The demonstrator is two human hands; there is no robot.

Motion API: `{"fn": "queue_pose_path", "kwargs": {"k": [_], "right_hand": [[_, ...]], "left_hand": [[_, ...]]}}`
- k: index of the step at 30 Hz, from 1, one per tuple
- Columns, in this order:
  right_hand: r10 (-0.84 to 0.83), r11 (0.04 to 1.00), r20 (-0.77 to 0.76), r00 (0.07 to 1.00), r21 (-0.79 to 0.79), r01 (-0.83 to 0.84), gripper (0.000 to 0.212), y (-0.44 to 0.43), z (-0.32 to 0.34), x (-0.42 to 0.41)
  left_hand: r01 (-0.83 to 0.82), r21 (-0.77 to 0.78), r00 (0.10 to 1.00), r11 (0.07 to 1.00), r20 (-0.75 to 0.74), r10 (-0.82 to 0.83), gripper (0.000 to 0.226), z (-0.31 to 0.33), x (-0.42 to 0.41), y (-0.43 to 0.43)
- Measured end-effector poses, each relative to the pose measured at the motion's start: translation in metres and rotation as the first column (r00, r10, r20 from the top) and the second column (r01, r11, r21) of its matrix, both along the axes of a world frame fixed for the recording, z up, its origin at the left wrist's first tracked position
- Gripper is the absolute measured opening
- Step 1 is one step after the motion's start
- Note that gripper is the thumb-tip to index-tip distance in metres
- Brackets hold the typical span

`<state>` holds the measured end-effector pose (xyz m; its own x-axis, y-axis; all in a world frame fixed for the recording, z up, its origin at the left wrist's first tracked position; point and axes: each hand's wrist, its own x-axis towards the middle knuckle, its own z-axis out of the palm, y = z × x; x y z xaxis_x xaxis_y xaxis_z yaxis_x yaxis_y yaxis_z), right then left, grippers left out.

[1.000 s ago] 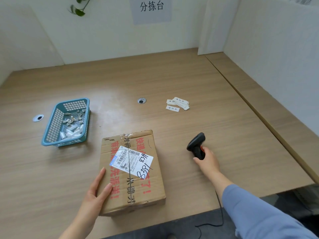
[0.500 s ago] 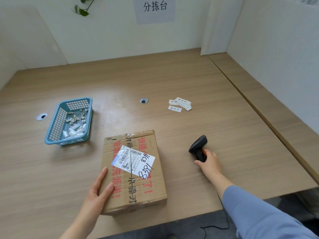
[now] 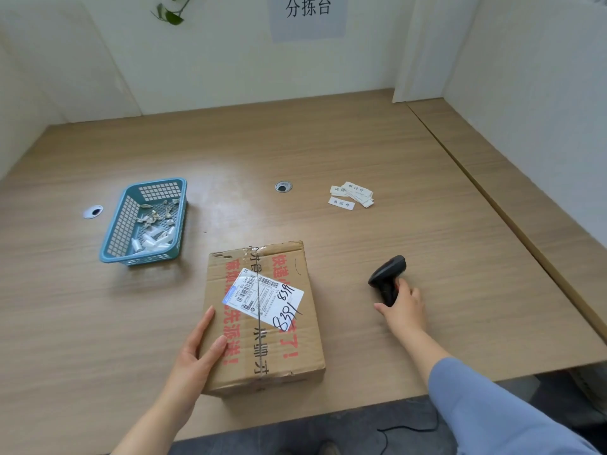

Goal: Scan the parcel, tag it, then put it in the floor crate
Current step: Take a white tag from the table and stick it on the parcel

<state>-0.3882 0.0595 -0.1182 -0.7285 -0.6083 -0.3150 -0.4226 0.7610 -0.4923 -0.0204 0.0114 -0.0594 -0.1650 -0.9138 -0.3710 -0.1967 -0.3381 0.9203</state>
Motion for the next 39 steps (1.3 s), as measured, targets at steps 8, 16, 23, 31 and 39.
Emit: {"fn": "queue_pose_path", "kwargs": {"k": [8,16,23,31,39], "right_hand": [[0.192,0.946,-0.082,0.978,-0.25,-0.207,0.057,0.009,0.014,0.054],[0.402,0.81,0.289,0.869,-0.554,-0.191,0.046,0.005,0.051,0.119],[0.466,0.812,0.346,0.814,-0.533,-0.238,0.049,0.012,0.051,0.144],[0.466,0.813,0.347,0.814,-0.53,-0.24,0.054,0.016,0.041,0.156],[0.45,0.814,0.351,0.821,-0.538,-0.217,0.055,0.009,0.038,0.155]], "left_hand": [[0.001,0.003,1.0,1.0,-0.015,-0.001,0.054,-0.001,0.001,-0.001],[-0.012,0.026,0.999,1.0,-0.033,0.013,0.054,-0.001,0.003,0.0],[-0.007,0.043,0.998,0.999,-0.069,0.01,0.053,-0.003,0.005,-0.001],[-0.012,0.02,0.998,1.0,-0.068,0.014,0.055,-0.006,0.003,0.0],[-0.017,0.015,0.998,1.0,-0.058,0.018,0.056,-0.009,0.002,-0.009]]}}
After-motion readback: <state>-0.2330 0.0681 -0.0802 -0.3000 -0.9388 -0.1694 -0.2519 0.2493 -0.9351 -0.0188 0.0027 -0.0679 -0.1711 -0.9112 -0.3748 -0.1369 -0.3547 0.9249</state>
